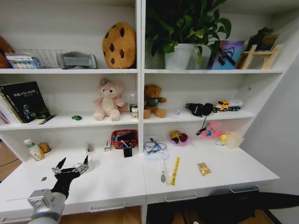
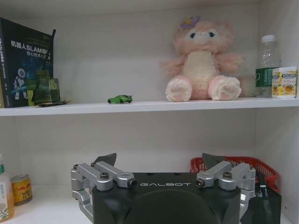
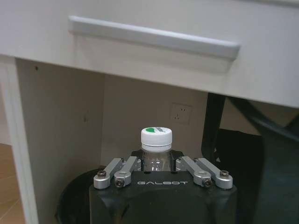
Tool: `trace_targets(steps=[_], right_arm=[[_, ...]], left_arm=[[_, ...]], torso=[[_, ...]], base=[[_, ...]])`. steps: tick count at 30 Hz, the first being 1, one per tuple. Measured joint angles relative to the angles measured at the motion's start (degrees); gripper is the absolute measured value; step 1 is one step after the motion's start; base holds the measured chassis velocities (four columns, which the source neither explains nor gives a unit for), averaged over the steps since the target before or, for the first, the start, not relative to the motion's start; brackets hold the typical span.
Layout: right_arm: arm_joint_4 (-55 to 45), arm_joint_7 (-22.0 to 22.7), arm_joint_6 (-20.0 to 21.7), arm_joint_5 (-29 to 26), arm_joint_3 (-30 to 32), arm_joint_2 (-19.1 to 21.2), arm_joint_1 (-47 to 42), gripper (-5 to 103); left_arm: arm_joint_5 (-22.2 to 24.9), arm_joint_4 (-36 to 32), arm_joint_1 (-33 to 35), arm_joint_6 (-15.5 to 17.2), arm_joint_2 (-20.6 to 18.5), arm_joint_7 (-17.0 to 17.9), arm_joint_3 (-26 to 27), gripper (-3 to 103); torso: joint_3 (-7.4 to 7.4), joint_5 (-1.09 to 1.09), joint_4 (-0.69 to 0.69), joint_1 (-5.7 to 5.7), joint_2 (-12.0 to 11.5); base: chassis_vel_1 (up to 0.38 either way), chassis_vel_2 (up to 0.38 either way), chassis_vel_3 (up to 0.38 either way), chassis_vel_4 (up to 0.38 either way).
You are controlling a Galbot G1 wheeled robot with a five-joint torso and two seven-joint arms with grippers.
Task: Organize the objects on the table.
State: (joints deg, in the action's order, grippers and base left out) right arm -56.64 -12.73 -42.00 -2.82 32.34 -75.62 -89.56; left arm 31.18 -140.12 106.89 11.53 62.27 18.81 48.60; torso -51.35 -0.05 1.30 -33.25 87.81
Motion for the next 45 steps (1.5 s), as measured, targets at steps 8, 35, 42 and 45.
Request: trace_targets(steps=[8, 35, 42, 45], right_arm=[[12.83, 0.74, -0.2, 7.74, 0.43, -5.75, 12.75, 27], [22.7, 3.46, 3.0, 14.65, 0.8, -10.73, 25.09, 62], [20.47, 4.12, 1.55, 14.64, 0.74, -9.4, 21.76, 84], [17.28, 4.97, -0.87, 14.96, 0.62, -8.27, 17.66, 98]], left_arm=[[0.0, 0.0, 0.0, 0.0, 0.0, -0.01, -0.02, 100], [0.0, 0.0, 0.0, 0.0, 0.0, 0.01, -0.02, 100], [0.0, 0.0, 0.01, 0.0, 0.0, 0.01, -0.02, 100], [0.0, 0.0, 0.01, 0.0, 0.0, 0.01, -0.02, 100]], torso=[[0.0, 0.08, 0.0, 0.0, -0.01], [0.01, 0.05, -0.01, 0.01, 0.0], [0.01, 0.05, -0.01, 0.01, 0.0], [0.01, 0.06, 0.0, 0.01, 0.0]], base=[[0.0, 0.0, 0.0, 0.0], [0.0, 0.0, 0.0, 0.0], [0.0, 0.0, 0.0, 0.0], [0.0, 0.0, 0.0, 0.0]])
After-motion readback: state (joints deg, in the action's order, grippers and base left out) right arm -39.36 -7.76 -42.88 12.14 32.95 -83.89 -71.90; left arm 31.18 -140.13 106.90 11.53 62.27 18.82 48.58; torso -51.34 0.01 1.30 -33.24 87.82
